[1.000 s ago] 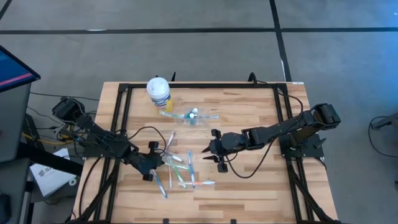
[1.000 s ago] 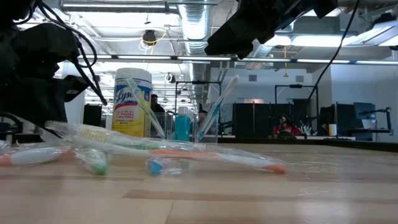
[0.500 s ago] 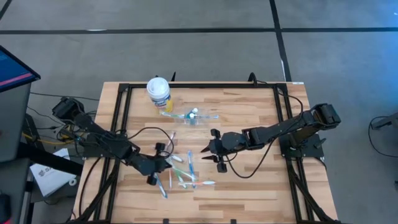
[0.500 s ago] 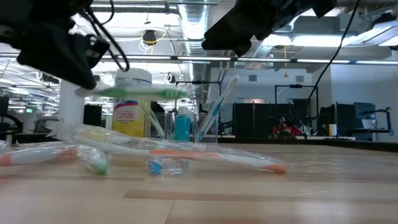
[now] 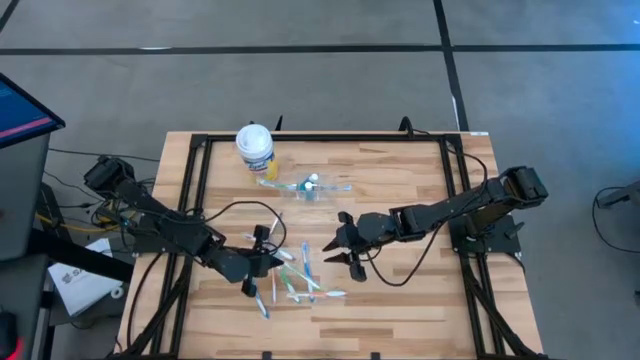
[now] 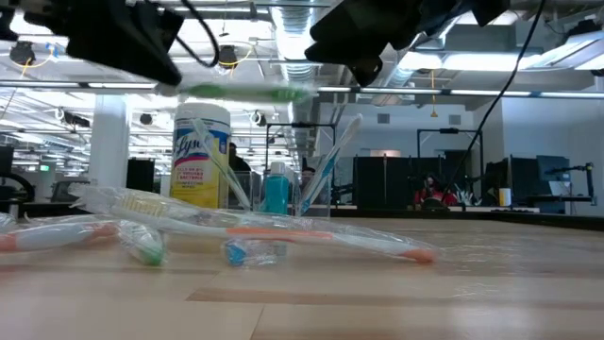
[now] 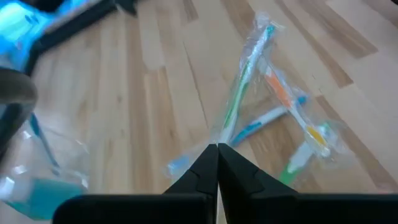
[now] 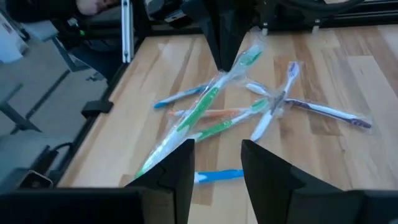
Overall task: Pick & Place toothbrushing station
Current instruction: Put the green toothbrush into the transparent organizer
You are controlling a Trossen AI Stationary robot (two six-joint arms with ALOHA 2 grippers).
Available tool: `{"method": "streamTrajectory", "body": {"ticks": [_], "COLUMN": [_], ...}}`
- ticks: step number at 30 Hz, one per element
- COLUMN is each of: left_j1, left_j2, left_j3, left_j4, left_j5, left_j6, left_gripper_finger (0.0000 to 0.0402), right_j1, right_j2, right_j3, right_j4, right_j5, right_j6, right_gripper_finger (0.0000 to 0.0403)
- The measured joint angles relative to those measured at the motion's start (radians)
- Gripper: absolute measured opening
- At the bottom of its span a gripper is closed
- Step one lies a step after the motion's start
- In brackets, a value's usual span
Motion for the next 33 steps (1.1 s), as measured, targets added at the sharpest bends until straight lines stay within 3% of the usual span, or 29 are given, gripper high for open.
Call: {"method": "streamTrajectory", "body": {"ticks": [9,17,24,33], "left_j1": [0.000,0.000,-0.006,-0.036], "left_j2": [0.000,0.000,0.000,0.000], "left_j3": [0.052,0.052,0.053,0.052], "left_j4": [0.003,0.124,0.212,0.212], "left_j5": [-0.060,-0.077,-0.121,-0.134], "left_j6": [0.131,0.282,0.500,0.534], "left_gripper_finger": [0.0000,0.0000,0.0000,0.0000], "right_j1": [-0.001,-0.009,-0.044,-0.097], "right_j2": [0.000,0.030,0.157,0.232], "right_j3": [0.000,0.003,0.017,0.078], "right_j4": [0.086,0.187,0.383,0.452], "right_j5": [-0.072,-0.082,-0.290,-0.394], "right_j6": [0.046,0.098,0.191,0.238], "right_gripper_finger": [0.0122,0.0122,0.0122,0.0122]}}
